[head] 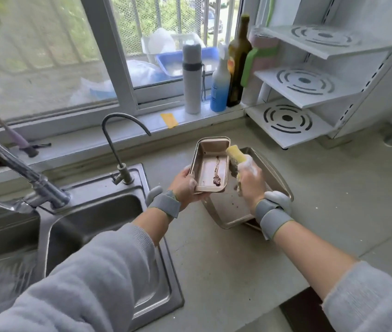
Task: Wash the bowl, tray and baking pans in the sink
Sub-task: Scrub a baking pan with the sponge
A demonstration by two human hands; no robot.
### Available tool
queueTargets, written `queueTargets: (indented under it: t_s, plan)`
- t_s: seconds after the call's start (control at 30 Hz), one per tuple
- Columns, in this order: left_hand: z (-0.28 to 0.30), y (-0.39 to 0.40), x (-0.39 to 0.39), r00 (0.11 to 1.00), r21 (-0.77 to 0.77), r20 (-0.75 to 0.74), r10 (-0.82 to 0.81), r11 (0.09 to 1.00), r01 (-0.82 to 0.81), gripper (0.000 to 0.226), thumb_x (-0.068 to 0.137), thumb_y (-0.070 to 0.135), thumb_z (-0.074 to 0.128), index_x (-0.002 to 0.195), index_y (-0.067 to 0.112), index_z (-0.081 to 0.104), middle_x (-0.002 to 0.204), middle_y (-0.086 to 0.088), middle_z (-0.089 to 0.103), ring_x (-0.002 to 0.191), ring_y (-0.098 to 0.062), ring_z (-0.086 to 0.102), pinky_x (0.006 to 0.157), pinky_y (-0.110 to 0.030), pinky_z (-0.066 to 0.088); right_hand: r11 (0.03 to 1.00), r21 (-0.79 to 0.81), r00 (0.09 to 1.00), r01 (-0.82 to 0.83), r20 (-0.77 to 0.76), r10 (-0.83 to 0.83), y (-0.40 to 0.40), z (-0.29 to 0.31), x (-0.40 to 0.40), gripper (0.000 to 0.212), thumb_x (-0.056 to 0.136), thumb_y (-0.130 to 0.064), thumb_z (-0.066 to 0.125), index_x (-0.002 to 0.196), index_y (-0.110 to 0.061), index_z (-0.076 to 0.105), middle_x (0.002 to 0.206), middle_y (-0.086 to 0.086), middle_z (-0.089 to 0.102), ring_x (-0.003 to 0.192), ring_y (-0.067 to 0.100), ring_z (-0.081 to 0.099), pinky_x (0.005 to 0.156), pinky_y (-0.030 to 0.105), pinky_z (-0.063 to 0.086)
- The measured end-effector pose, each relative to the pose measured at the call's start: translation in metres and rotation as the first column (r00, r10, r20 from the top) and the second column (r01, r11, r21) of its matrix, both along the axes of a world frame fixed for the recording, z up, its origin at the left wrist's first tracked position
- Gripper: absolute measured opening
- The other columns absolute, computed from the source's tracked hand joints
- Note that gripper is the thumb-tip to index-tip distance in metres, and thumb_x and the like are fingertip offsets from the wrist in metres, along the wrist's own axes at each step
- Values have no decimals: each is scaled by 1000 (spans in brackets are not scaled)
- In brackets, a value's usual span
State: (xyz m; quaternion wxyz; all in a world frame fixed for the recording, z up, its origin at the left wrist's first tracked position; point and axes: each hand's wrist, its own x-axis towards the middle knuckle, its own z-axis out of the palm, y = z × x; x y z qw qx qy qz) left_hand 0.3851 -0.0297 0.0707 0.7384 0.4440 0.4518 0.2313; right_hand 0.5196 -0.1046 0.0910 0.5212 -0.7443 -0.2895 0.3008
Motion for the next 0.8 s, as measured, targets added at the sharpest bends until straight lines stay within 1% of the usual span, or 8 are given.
queueTargets:
  t_s: [0.13, 0.3, 0.4, 0.47, 0.57, 0.63, 0.7, 0.8]
  plan:
    - [13, 9, -70, 994, 149, -75, 86, 986, -74, 49, 84, -24, 33, 113, 12, 50, 88, -3, 61, 76, -22, 66, 55, -34, 60, 995, 97, 998, -33, -45, 37, 20, 19, -39, 22, 95, -14, 33, 92, -19, 53, 63, -1, 41, 52, 12, 40, 42, 20, 36]
    - [-10, 16, -213, 933, 401, -332, 142, 916, 3, 21, 91, 4, 50, 92, 23, 59, 91, -8, 65, 87, -25, 61, 81, -44, 54, 975, 86, 977, -205, -33, 208, 41, 17, -142, 22, 84, -23, 37, 95, -19, 56, 65, 4, 45, 56, 18, 43, 41, 18, 38]
    - [-25, -1, -298, 810, 401, -553, 198, 914, 51, 20, 94, 7, 49, 108, 16, 60, 93, -6, 64, 89, -21, 59, 71, -27, 43, 941, -28, 942, -336, 13, 336, 48, 1, -216, 42, 70, -33, 35, 97, -16, 62, 70, 8, 51, 65, 23, 47, 53, 26, 39]
    - [-35, -16, -345, 747, 374, -632, 205, 925, 62, 21, 95, 10, 49, 113, 11, 61, 98, -12, 68, 93, -29, 63, 70, -25, 41, 906, -60, 907, -419, 21, 421, 48, -15, -261, 44, 73, -32, 36, 104, -20, 66, 75, 8, 59, 65, 19, 50, 54, 24, 42]
    - [-57, -40, -413, 643, 337, -743, 184, 934, 122, 19, 95, 14, 50, 105, 9, 65, 99, -15, 69, 99, -32, 62, 71, -30, 40, 851, -117, 848, -512, 93, 523, 43, -44, -324, 41, 81, -29, 36, 109, -19, 64, 102, 11, 65, 89, 22, 56, 87, 39, 48]
    - [-72, -54, -445, 602, 248, -793, 93, 952, 179, 15, 96, 14, 49, 92, 11, 63, 88, -13, 64, 96, -32, 62, 68, -28, 35, 737, -222, 690, -639, 259, 676, 35, -62, -356, 38, 85, -31, 32, 109, -22, 60, 112, 5, 60, 105, 24, 50, 96, 43, 40]
    - [-87, -64, -474, 604, 170, -797, 1, 960, 223, 15, 96, 13, 50, 87, 12, 62, 83, -10, 61, 90, -28, 62, 66, -25, 34, 546, -357, 400, -758, 407, 821, 21, -77, -388, 37, 90, -23, 32, 114, -19, 59, 119, 3, 56, 113, 22, 43, 100, 38, 37]
    - [-97, -64, -483, 624, 120, -776, -94, 949, 293, 17, 93, 8, 52, 89, 13, 68, 79, -6, 62, 79, -17, 58, 66, -23, 39, 349, -466, 40, -813, 554, 832, -1, -87, -405, 53, 83, -31, 22, 117, -18, 60, 128, 0, 54, 119, 21, 41, 95, 38, 43]
